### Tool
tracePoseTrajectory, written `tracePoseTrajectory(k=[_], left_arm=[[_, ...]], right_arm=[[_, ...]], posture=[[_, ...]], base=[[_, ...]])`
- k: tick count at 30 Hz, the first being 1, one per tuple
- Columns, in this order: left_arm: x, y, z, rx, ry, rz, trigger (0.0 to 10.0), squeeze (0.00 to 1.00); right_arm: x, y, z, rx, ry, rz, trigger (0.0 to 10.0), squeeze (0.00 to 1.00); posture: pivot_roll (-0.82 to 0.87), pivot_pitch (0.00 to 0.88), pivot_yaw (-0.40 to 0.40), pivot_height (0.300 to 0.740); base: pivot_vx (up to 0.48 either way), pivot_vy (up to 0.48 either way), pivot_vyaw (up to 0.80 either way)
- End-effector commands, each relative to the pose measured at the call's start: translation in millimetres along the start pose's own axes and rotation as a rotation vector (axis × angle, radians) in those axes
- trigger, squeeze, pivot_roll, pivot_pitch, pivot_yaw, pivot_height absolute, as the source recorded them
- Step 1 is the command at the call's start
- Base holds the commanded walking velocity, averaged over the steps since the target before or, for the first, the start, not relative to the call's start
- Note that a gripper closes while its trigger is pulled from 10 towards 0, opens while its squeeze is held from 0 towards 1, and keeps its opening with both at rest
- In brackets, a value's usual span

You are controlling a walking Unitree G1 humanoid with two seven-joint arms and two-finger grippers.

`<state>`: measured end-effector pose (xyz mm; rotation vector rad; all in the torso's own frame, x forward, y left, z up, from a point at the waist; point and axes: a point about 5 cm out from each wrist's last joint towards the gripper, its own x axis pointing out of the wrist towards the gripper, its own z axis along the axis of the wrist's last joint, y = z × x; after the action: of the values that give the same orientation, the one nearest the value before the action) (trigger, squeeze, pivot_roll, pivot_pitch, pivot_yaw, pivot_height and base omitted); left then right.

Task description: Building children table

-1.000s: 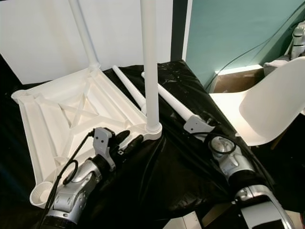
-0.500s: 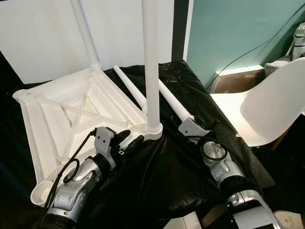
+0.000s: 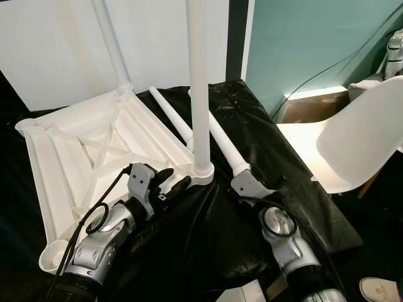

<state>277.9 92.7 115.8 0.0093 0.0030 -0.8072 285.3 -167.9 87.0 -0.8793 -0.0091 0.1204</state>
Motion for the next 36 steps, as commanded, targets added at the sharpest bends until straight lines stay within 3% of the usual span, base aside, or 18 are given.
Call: tracePoseTrajectory(k=[1, 5, 6, 8, 9, 10, 11, 16, 17, 18, 23, 25, 27, 32, 36], left_arm=[[1.2, -1.5, -4, 0.004, 0.012, -0.016, 10.0, 0.00], [1.4, -1.6, -4, 0.005, 0.013, -0.019, 10.0, 0.00], [2.3, -2.0, -4, 0.006, 0.015, -0.026, 10.0, 0.00], [3.0, -2.2, -4, 0.006, 0.015, -0.031, 10.0, 0.00], [4.5, -2.9, -4, 0.007, 0.015, -0.038, 10.0, 0.00], [4.5, -2.9, -4, 0.007, 0.015, -0.038, 10.0, 0.00], [6.0, -3.8, -5, 0.008, 0.016, -0.045, 10.0, 0.00], [8.1, -5.3, -5, 0.009, 0.017, -0.054, 10.0, 0.00], [8.4, -5.7, -6, 0.009, 0.017, -0.056, 10.0, 0.00], [8.7, -6.0, -6, 0.009, 0.017, -0.057, 10.0, 0.00], [8.3, -5.8, -6, 0.008, 0.017, -0.055, 10.0, 0.00], [6.3, -4.9, -7, 0.008, 0.018, -0.049, 10.0, 0.00], [4.2, -3.3, -7, 0.008, 0.024, -0.045, 10.0, 0.00], [2.7, 0.8, -10, 0.021, 0.052, -0.033, 10.0, 0.00], [2.6, 3.9, -18, 0.069, 0.130, -0.044, 10.0, 0.00]], right_arm=[[-16.4, -2.6, -17, 0.015, 0.104, 0.055, 0.0, 0.00], [-19.8, -7.3, -17, 0.016, 0.106, 0.050, 0.0, 0.00], [-26.6, -13.4, -15, 0.029, 0.112, 0.049, 10.0, 0.00], [-31.6, -17.2, -13, 0.039, 0.117, 0.051, 10.0, 0.00], [-36.6, -20.0, -10, 0.046, 0.119, 0.050, 10.0, 0.11], [-36.6, -20.0, -10, 0.046, 0.119, 0.050, 10.0, 0.11], [-40.3, -22.1, -9, 0.059, 0.121, 0.051, 10.0, 1.00], [-43.0, -23.6, -8, 0.087, 0.126, 0.071, 10.0, 1.00], [-42.8, -22.7, -5, 0.097, 0.122, 0.097, 10.0, 0.43], [-42.9, -22.2, -4, 0.104, 0.119, 0.116, 10.0, 0.00], [-42.0, -22.0, 7, 0.102, 0.081, 0.176, 10.0, 0.00], [-43.9, -23.7, 19, 0.114, 0.056, 0.261, 10.0, 0.00], [-45.1, -31.9, 25, 0.131, 0.058, 0.279, 10.0, 0.00], [-47.8, -35.7, 22, 0.127, 0.091, 0.291, 10.0, 0.00], [-56.1, -28.3, 10, 0.092, 0.159, 0.346, 10.0, 0.00]], posture=[[-0.08, 0.000, 0.047, 0.740], [-0.08, 0.000, 0.047, 0.740], [-0.09, 0.000, 0.049, 0.740], [-0.09, 0.000, 0.049, 0.740], [-0.10, 0.000, 0.050, 0.740], [-0.10, 0.000, 0.050, 0.740], [-0.11, 0.000, 0.053, 0.740], [-0.11, 0.000, 0.053, 0.740], [-0.11, 0.000, 0.053, 0.740], [-0.11, 0.000, 0.053, 0.740], [-0.10, 0.000, 0.054, 0.740], [-0.10, 0.000, 0.055, 0.740], [-0.10, 0.000, 0.051, 0.740], [-0.09, 0.000, 0.051, 0.740], [-0.10, 0.000, 0.056, 0.740]], base=[[0.000, 0.000, 0.00], [0.000, 0.000, 0.00], [0.000, 0.000, 0.00], [0.000, 0.000, 0.00], [0.000, 0.000, 0.00], [0.000, 0.000, 0.00], [0.000, 0.000, 0.00], [0.000, 0.000, 0.00], [0.000, 0.000, 0.00], [0.000, 0.000, 0.00], [0.000, 0.000, 0.00], [0.000, 0.000, 0.00], [0.000, 0.000, 0.00], [0.000, 0.000, 0.00], [0.000, 0.000, 0.00]])
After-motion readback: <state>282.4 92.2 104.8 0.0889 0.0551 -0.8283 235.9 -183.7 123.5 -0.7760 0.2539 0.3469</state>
